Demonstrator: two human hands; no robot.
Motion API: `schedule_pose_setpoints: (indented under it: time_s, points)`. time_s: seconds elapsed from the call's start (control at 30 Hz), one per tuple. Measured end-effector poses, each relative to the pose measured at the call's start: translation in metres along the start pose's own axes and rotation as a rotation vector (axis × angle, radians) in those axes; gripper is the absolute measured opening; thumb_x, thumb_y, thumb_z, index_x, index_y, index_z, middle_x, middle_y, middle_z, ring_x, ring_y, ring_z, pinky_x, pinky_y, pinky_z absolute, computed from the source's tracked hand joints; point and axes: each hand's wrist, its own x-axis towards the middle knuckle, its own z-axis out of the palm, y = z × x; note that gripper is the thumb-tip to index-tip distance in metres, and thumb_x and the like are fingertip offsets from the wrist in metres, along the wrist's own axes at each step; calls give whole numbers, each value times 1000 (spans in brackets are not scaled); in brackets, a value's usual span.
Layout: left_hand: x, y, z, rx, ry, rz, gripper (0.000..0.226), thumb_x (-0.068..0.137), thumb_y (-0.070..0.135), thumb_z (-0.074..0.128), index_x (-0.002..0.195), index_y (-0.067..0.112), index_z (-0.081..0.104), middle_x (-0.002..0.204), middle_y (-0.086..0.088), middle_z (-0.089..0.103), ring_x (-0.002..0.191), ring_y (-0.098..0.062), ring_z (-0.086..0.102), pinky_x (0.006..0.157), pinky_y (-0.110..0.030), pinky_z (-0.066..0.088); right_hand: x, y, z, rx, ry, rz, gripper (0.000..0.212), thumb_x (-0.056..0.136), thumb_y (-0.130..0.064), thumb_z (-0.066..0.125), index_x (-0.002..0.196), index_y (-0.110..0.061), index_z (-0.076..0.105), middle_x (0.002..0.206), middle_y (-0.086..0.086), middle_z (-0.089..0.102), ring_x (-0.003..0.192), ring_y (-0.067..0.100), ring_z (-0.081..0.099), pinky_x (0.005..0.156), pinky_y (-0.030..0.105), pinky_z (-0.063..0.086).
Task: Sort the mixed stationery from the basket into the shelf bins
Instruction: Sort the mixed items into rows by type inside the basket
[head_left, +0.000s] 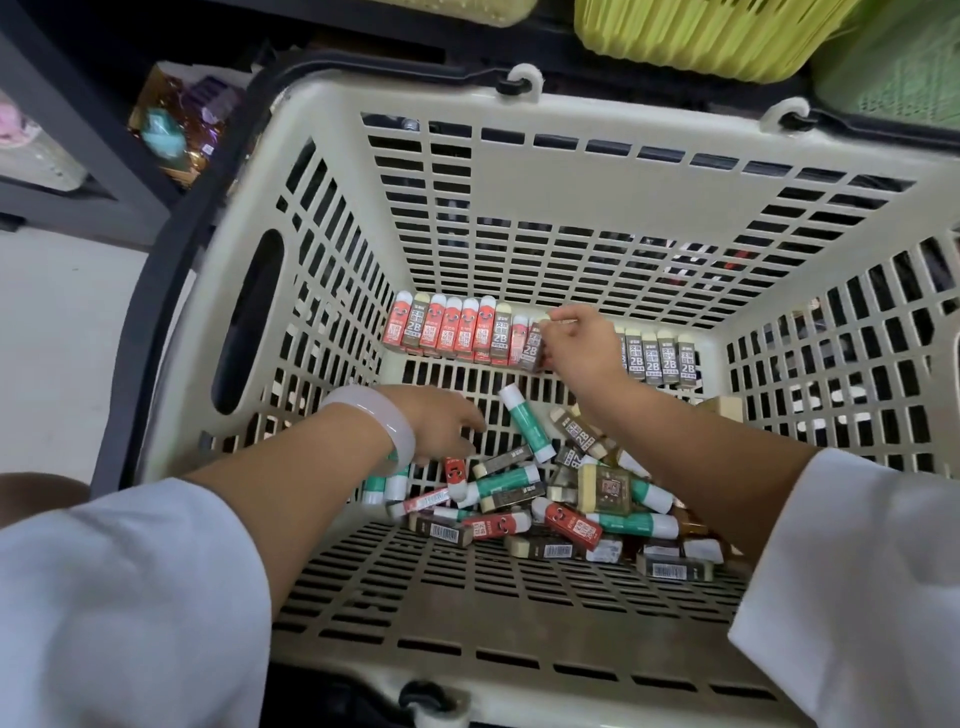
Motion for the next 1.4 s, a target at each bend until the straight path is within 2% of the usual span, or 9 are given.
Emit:
schedule_pose_setpoints:
  time_s: [0.2,0.47,0.63,0.77,0.93,1.03,1.17,1.3,1.4]
  points:
    - [1,-1,6,29,-180,6,39,98,26,39,136,17,44,126,-8,57,93,-19,59,78,-28,48,3,-6,11,-26,-11,-76,30,93,-8,47,122,-10,56,100,3,61,80,21,61,67,26,52]
    - [3,-6,-8,-237,349,99,12,91,7,50,93,18,54,81,6,50,78,-14,50,58,-16,37,-24,0,-16,-413,-352,-374,14,92,-8,51,94,-17,62,85,-6,62,77,20,62,67,25,53]
    - [1,-7,-13,-562,500,107,43,90,2,52,125,25,43,69,1,46,63,-18,56,71,-35,56,-41,12,-11,-1012,-728,-838,25,90,-26,57,112,-16,62,107,-4,63,100,10,52,97,28,43]
    - [3,-10,-13,-521,520,84,45,87,1,54,127,21,47,63,1,46,58,-19,51,75,-45,55,-42,21,-8,-1240,-759,-1010,25,93,-27,50,110,-14,62,105,0,62,97,11,46,93,27,39]
    - [6,-15,-12,-551,663,0,22,83,13,65,81,16,44,73,-2,57,62,-17,55,55,-30,48,-34,13,-23,-524,-607,-439,19,93,-14,49,107,-16,62,88,-6,63,64,5,55,58,18,49]
    - [8,-14,-12,-438,698,-58,33,83,28,67,65,17,41,64,1,50,59,-12,49,50,-23,34,-20,7,-35,-182,-319,-176,17,94,-13,49,105,-16,61,87,-1,61,71,19,53,63,38,52]
    - [9,-13,-11,-456,709,-72,33,86,32,62,65,15,43,65,-1,58,65,-13,55,57,-24,39,-6,3,-21,-25,-13,-42,5,93,-13,52,93,-15,56,89,-2,59,76,9,56,72,27,50]
    - [10,-12,-13,-640,685,-69,26,89,25,59,68,15,48,71,-4,66,63,-9,63,70,-29,51,-1,0,-4,-10,-33,38,7,90,-4,53,93,-11,54,92,3,58,80,16,59,79,33,56]
    - [10,-12,-15,-773,680,-61,27,90,23,59,68,14,46,73,-8,66,51,-3,60,52,-21,45,-4,-5,-6,-37,-33,20,10,90,-2,51,90,-11,56,88,4,58,72,14,58,71,25,55]
